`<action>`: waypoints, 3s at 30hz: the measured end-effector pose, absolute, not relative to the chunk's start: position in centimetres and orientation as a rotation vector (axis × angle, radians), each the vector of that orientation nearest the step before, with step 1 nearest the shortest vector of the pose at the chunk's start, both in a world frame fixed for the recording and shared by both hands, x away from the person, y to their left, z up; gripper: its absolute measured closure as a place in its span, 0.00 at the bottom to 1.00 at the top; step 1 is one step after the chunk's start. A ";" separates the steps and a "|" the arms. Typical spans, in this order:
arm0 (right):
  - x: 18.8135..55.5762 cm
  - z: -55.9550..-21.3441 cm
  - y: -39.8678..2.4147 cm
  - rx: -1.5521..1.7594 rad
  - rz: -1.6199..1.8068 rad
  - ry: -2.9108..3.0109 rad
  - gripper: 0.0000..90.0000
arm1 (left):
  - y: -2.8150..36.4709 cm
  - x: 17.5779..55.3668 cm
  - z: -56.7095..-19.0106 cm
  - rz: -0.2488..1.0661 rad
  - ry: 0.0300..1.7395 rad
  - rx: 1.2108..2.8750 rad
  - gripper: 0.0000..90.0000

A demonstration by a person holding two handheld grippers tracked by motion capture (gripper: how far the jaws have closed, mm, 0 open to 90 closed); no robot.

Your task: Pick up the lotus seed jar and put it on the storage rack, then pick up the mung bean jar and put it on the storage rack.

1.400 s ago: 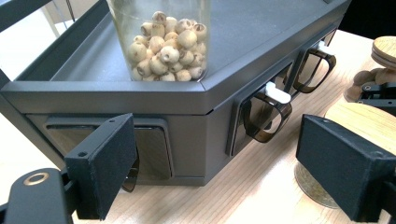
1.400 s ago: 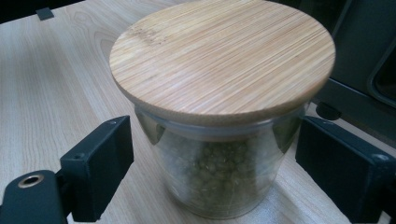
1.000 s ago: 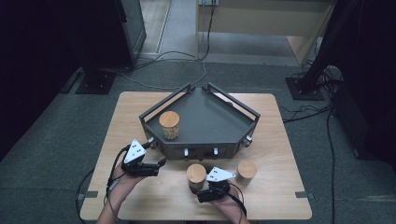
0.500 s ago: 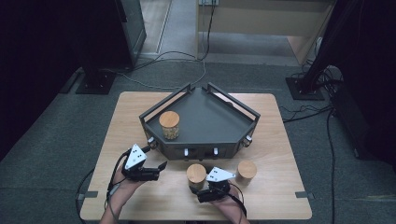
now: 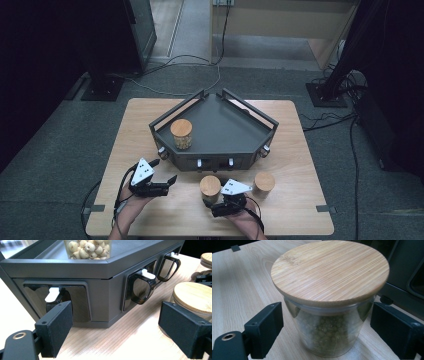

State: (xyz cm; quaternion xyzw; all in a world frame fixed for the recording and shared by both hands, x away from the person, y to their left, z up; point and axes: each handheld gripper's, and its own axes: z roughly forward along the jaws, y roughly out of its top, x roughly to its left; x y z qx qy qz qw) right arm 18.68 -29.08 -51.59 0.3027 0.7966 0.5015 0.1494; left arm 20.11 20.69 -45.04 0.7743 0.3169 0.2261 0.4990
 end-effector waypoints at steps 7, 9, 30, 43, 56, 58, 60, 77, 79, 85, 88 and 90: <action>18.7 -51.6 -29.1 0.874 1.445 2.287 0.12 | 20.9 19.8 -45.5 0.551 0.765 1.861 0.13; 18.6 -51.6 -29.1 0.871 1.441 2.286 0.12 | 21.0 19.8 -45.7 0.550 0.767 1.857 0.13; 18.3 -51.6 -28.7 0.877 1.423 2.271 0.12 | 21.6 19.5 -47.8 0.548 0.756 1.848 0.13; 18.5 -51.1 -28.4 0.882 1.424 2.269 0.12 | 21.8 19.6 -49.0 0.525 0.760 1.869 0.13; 19.1 -50.5 -27.7 0.908 1.418 2.275 0.12 | 22.0 19.8 -49.3 0.513 0.762 1.879 0.13; 19.2 -50.6 -27.6 0.909 1.414 2.275 0.12 | 22.0 19.8 -49.4 0.514 0.761 1.879 0.13; 19.2 -50.6 -27.5 0.916 1.413 2.274 0.12 | 22.0 19.8 -49.4 0.515 0.761 1.879 0.13; 19.7 -50.4 -26.6 0.916 1.364 2.299 0.26 | 22.1 19.8 -50.0 0.517 0.768 1.878 0.13; 19.7 -50.3 -26.6 0.916 1.360 2.300 0.26 | 22.0 19.8 -50.1 0.518 0.765 1.882 0.13; 19.6 -50.1 -26.6 0.900 1.352 2.313 0.27 | 21.9 19.9 -50.1 0.524 0.763 1.894 0.13; 19.6 -50.0 -26.6 0.885 1.345 2.318 0.27 | 21.9 19.9 -50.2 0.525 0.763 1.897 0.13; 19.5 -50.0 -26.6 0.880 1.346 2.319 0.27 | 21.8 19.9 -50.2 0.526 0.762 1.898 0.13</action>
